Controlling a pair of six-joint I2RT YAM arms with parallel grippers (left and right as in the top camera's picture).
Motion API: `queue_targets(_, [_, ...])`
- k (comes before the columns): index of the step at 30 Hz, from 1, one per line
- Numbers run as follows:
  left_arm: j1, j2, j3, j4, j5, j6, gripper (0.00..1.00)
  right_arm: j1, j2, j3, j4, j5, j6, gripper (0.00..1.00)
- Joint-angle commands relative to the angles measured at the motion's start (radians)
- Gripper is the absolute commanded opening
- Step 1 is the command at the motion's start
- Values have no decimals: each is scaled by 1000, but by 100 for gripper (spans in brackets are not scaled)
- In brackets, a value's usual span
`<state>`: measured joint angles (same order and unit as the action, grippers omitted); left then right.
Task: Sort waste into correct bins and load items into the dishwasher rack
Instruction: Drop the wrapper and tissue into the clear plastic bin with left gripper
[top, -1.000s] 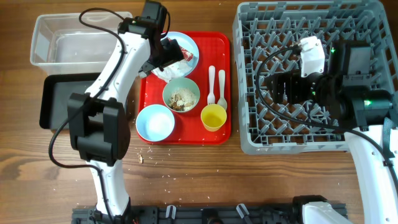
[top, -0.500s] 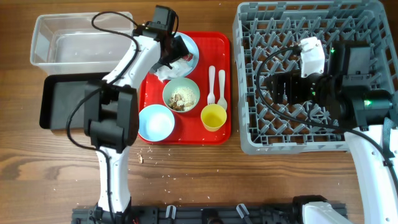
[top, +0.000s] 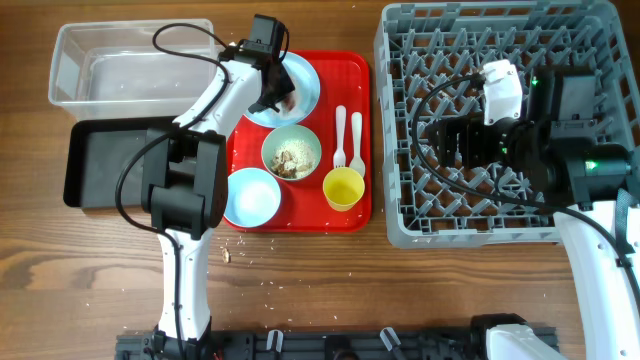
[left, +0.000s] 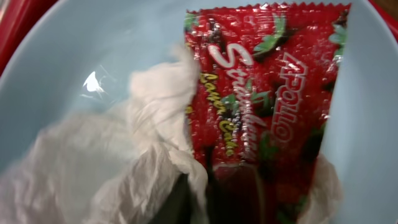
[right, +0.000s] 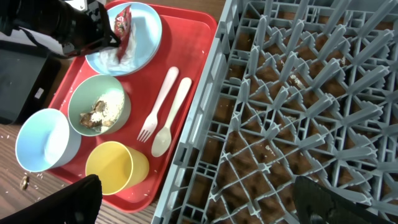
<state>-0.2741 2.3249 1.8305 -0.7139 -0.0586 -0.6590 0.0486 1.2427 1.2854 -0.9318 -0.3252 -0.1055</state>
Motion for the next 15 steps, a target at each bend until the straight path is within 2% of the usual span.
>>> queue_targets(1, [-3, 10, 16, -8, -3, 61, 4, -4, 9, 21, 0, -14, 11, 100])
queue_targets(4, [0, -118, 16, -6, -13, 132, 4, -4, 9, 22, 0, -14, 11, 100])
queue_targets(9, [64, -372, 16, -17, -22, 132, 4, -4, 9, 22, 12, -14, 11, 100])
queue_targets(12, [168, -403, 15, -61, -29, 132, 4, -4, 9, 22, 11, -14, 11, 100])
queue_targets(15, [291, -350, 14, -44, -104, 131, 4, -4, 9, 22, 9, -14, 13, 100])
